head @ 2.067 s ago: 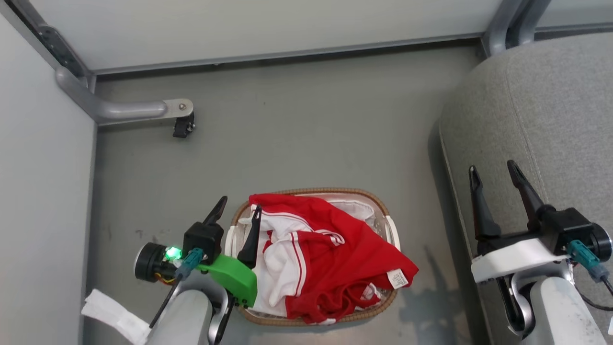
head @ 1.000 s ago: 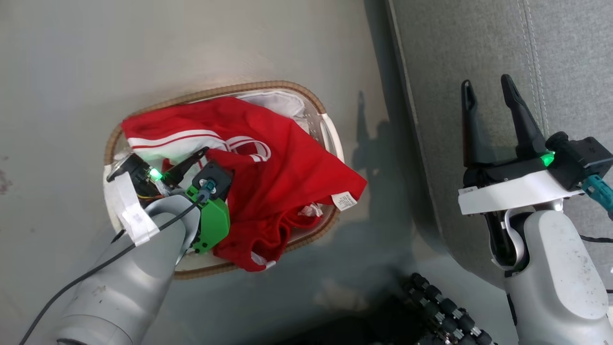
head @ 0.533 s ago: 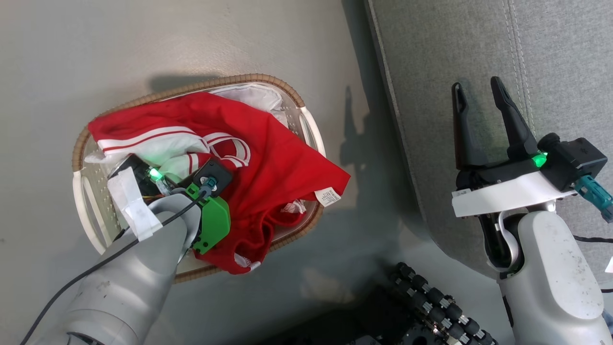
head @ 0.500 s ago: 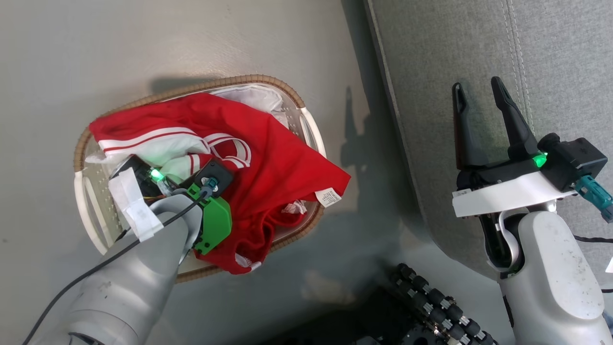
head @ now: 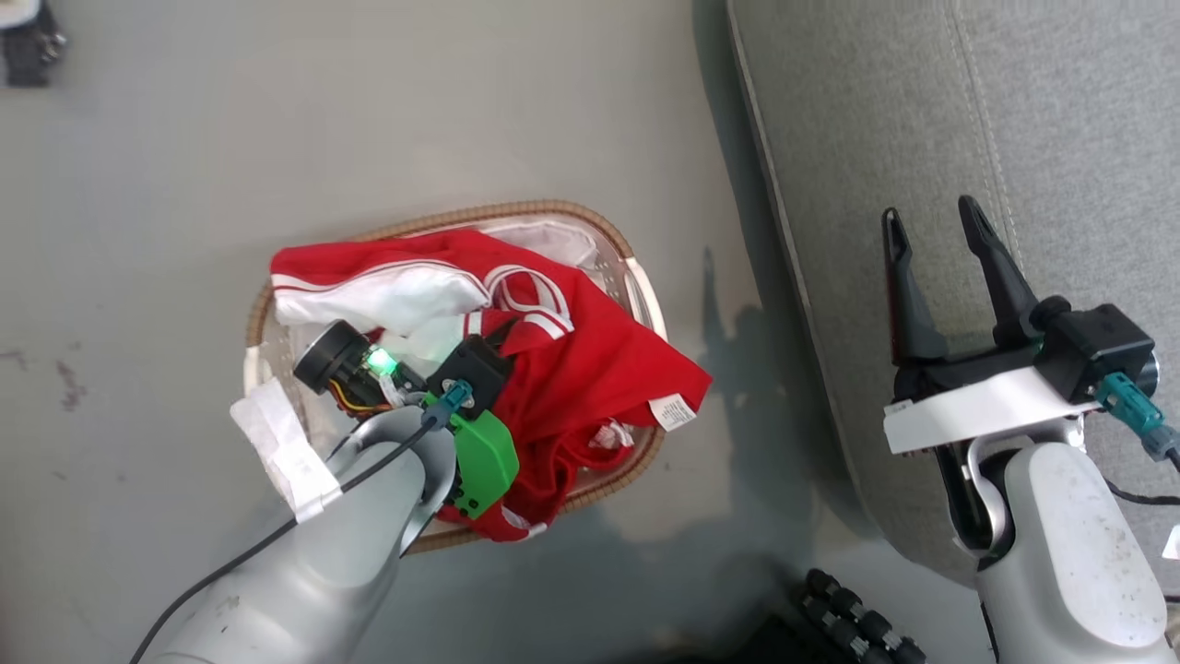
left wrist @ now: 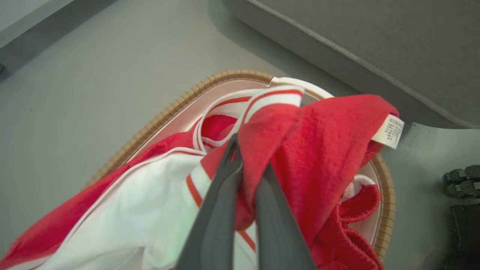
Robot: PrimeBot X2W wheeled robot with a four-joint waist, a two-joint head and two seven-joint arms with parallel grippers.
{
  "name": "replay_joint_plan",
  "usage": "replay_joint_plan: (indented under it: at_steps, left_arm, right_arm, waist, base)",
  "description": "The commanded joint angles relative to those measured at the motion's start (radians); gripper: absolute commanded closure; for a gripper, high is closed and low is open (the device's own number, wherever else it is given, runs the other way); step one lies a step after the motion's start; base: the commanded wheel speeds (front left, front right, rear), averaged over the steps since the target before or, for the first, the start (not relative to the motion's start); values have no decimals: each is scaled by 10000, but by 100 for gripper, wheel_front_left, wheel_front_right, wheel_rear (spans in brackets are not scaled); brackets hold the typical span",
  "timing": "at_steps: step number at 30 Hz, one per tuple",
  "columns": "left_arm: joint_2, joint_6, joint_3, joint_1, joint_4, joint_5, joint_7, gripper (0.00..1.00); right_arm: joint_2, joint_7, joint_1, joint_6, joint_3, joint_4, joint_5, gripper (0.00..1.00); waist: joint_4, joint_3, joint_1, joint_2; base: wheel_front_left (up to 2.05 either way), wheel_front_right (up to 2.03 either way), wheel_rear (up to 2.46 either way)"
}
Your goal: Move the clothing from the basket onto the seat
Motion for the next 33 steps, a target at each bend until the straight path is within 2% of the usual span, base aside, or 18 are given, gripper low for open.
replay_joint_plan:
  at_steps: [1, 6, 11, 19, 26, 33]
  left_arm:
    - [101, -29, -32, 235, -259, -182, -7, 100]
    - [443, -29, -35, 566, -1489, -310, -8, 100]
    - [916, -29, 816, 728, -2803, -341, -8, 100]
    - [1649, -29, 1140, 414, -4613, -61, -9, 100]
    - [2214, -30, 1228, -496, -5147, -310, -9, 100]
    - [2588, -28, 990, -1757, -4952, -651, 63, 100]
  right_arm:
    - [-43, -49, 229, -6, -66, 60, -144, 0]
    - [-43, -49, 719, -6, -167, 175, -486, 0]
    - [-45, -49, 1273, -6, -161, 312, -637, 0]
    - [-43, -49, 2044, -7, -233, 337, -609, 0]
    - [-45, -49, 2477, -7, -179, 388, -708, 0]
    - [-42, -49, 2725, -7, 104, 424, -787, 0]
  waist:
    - [667, -1077, 0, 0]
    - [1054, -2257, 0, 0]
    - [1291, -3363, 0, 0]
    - [1442, -4956, 0, 0]
    - [1373, -5980, 0, 0]
    - [1370, -6536, 0, 0]
  base:
    - [0, 0, 0]
    - [0, 0, 0]
    - [0, 0, 0]
    - [0, 0, 0]
    - [0, 0, 0]
    - [0, 0, 0]
